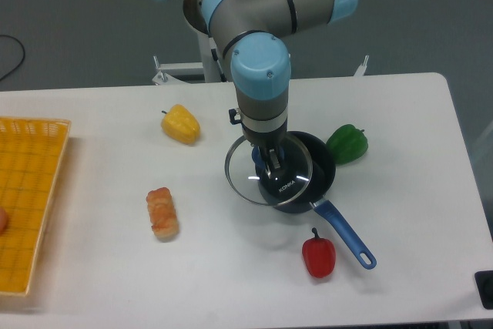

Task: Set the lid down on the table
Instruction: 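Lift the glass lid off the black saucepan with the gripper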

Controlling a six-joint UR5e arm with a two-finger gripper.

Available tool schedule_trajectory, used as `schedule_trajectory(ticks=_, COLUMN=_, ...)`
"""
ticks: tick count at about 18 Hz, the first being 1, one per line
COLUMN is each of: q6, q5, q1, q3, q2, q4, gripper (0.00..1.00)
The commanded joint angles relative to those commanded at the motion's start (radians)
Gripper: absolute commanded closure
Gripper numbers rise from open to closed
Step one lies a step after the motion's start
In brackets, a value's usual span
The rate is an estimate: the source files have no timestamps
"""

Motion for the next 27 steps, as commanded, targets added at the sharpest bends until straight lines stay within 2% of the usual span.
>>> schedule_trajectory(ticks=5, q6=-0.029, q5=0.0, q1=-0.005, q3=-0.006, q2=-0.009, q4=0.003, gripper=0.52)
schedule_trajectory(ticks=8, q6=-0.074, q5=-0.009, q1=-0.021, q3=-0.006, q2=-0.014, q4=0.038, gripper=0.52)
schedule_trajectory(ticks=18, q6=-0.147, q5=-0.005, q1=-0.049, q3=0.017, q2=-0.041, q4=0.044, gripper=0.52)
schedule_trajectory(ticks=24, q6=-0.31, q5=-0.003, q1=-0.104, q3=0.005, q2=-0.071, q4=0.066, gripper=0.52)
schedule_trajectory(ticks=27, q6=-0.331, q5=-0.002, q1=-0.124, q3=-0.014, q2=-0.084, q4=0.103, gripper=0.52)
